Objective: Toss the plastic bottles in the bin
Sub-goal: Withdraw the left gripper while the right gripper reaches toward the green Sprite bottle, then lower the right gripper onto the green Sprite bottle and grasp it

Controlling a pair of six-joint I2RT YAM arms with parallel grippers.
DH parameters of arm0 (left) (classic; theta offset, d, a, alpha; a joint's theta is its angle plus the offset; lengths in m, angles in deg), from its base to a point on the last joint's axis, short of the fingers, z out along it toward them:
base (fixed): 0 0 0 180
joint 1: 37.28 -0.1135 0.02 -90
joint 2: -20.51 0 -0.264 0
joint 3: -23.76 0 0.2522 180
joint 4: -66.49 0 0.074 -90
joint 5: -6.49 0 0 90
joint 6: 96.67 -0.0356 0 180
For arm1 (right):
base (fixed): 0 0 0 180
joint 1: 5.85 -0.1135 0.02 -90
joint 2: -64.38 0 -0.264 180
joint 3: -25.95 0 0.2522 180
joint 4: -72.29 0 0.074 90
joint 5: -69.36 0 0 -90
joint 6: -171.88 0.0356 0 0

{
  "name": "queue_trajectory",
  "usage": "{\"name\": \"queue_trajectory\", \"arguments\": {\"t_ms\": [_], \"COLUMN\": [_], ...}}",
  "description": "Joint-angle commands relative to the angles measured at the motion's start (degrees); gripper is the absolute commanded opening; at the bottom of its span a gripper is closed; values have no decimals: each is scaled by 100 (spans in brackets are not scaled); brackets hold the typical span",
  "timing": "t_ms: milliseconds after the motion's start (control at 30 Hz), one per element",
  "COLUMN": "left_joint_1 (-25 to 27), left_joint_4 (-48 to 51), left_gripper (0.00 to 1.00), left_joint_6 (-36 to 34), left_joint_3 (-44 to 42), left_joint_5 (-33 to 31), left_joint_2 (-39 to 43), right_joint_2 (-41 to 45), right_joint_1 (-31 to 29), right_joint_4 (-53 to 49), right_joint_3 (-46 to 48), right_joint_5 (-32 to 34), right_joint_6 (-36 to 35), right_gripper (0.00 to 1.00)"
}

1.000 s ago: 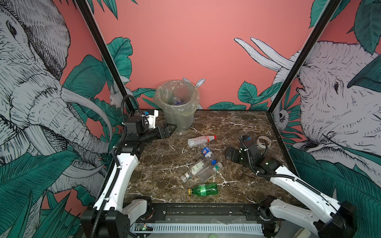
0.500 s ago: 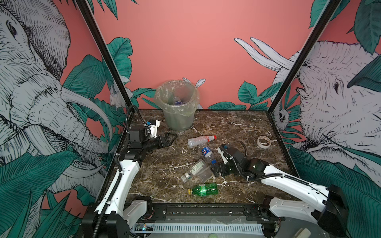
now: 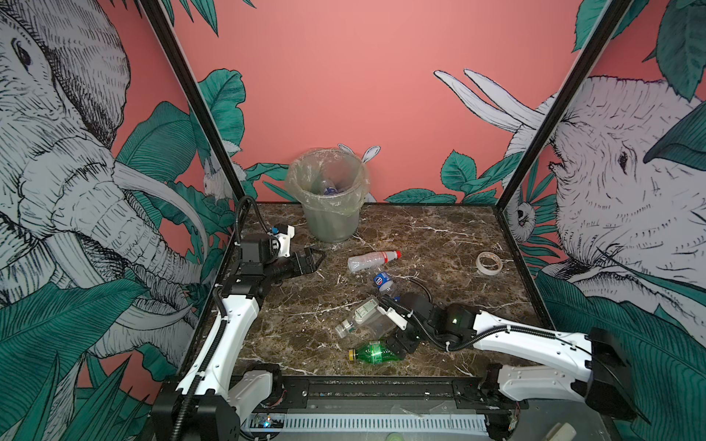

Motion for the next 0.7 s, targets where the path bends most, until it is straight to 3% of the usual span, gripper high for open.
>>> {"name": "queue_trajectory", "arguments": {"t_ms": [0, 667], "left_joint_1": [6, 5], "left_joint_4": [94, 185], "left_gripper": [99, 99], "left_joint_6": [-42, -11], "left_joint_3": [69, 76], "left_joint_5": [-85, -333], "left_joint_2": [-7, -88], "right_joint_2": [-193, -1328], "right_joint_1": [-213, -756], "right_joint_4": [-114, 216], "right_joint_3": [-206, -465], "right_joint_5": [97, -130], "right_joint_6": [-439, -788], "right_gripper": [99, 93]}}
